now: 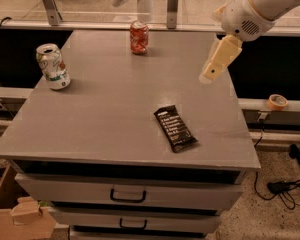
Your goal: Move coke can near rxbar chocolate
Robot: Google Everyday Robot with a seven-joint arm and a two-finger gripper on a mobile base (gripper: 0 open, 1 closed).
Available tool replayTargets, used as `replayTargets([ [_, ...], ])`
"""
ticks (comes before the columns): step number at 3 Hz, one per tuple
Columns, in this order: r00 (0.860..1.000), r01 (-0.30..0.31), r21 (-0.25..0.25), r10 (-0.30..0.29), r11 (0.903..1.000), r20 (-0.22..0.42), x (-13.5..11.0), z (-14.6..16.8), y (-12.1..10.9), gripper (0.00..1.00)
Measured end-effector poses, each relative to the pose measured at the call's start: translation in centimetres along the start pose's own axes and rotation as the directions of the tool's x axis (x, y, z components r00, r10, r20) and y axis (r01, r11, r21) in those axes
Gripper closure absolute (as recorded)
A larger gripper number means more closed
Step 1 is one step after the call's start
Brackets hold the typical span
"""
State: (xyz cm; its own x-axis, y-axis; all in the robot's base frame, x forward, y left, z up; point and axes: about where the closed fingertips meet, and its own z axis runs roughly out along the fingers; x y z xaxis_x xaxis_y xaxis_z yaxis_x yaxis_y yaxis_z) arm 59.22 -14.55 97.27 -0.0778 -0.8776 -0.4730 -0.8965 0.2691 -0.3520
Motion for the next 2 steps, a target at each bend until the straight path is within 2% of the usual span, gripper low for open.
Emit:
replayTargets([
  [1,1.000,0.001,-0.001,-0.001,1.0000,0.002,-0.1,0.0,0.0,0.00],
  [2,0.998,-0.035,0.019,0.034,0.9992,0.062,-0.8,2.1,-1.0,0.00],
])
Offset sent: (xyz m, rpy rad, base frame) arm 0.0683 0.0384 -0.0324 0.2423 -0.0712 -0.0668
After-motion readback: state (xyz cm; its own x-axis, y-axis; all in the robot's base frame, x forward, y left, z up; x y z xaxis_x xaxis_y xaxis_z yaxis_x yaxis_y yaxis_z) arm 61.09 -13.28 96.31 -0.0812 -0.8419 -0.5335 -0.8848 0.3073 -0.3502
